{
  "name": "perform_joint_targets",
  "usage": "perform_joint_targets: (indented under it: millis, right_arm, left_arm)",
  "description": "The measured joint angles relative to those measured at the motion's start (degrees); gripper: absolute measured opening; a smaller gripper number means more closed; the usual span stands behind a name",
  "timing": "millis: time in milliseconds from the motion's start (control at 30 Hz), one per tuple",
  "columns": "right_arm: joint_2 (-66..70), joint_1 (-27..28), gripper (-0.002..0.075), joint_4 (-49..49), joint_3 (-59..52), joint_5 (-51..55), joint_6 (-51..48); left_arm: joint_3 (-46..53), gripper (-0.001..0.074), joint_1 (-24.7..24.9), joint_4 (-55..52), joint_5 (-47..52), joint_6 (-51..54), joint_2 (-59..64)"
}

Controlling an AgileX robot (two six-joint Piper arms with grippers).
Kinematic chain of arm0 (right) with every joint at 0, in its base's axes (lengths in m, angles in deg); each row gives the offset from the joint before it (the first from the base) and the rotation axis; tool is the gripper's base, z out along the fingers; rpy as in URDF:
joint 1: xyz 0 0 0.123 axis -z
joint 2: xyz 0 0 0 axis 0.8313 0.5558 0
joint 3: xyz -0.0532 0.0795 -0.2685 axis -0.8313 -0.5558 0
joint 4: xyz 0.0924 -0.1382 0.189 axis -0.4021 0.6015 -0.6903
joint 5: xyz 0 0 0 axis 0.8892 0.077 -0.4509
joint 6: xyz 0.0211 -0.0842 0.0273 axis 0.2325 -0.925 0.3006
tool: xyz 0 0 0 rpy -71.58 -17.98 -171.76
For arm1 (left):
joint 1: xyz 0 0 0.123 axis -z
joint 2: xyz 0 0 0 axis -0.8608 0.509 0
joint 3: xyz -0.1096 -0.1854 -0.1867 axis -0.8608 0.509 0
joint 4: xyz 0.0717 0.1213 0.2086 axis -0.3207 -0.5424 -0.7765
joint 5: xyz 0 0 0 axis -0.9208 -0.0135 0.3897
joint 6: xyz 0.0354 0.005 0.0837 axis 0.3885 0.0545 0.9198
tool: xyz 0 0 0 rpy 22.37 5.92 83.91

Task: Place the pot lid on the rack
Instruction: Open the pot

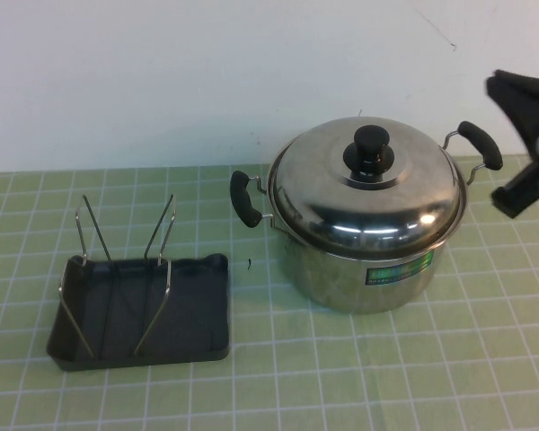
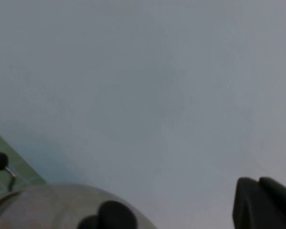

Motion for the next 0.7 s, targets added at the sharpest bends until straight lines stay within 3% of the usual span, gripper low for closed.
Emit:
perform_joint_targets:
  millis: [167, 300, 400, 567, 633, 700]
  right_arm:
    - [10.8, -5.2, -0.0001, 0.4, 6.8, -1.3, 2.8]
    - [17.8, -6.3, 0.0024, 0.4, 11.5, -1.5, 9.3]
    - [22.7, -6.3, 0.0158, 0.2, 14.2, -1.5, 13.5]
    - [26.9, -6.3, 0.0545, -0.6, 16.6, -1.5, 15.4]
    - [27.9, -6.3, 0.0630, -1.3, 16.8, -1.5, 15.5]
    - [29.2, -6.3, 0.0660, -1.6, 16.8, -1.5, 15.6]
  left_arm:
    - [0.7, -0.0002, 0.0, 0.0, -0.1, -3.8, 0.0]
    - [0.8, -0.0002, 0.0, -0.2, -0.1, -3.3, 0.0]
    - [0.8, -0.0002, 0.0, -0.4, -0.1, -3.3, 0.0]
    - [0.8, -0.0002, 0.0, -0.5, -0.1, -3.1, 0.0]
    - [0.8, -0.0002, 0.0, -0.5, -0.1, -3.1, 0.0]
    - [0.8, -0.0002, 0.0, -0.5, 0.1, -2.9, 0.0]
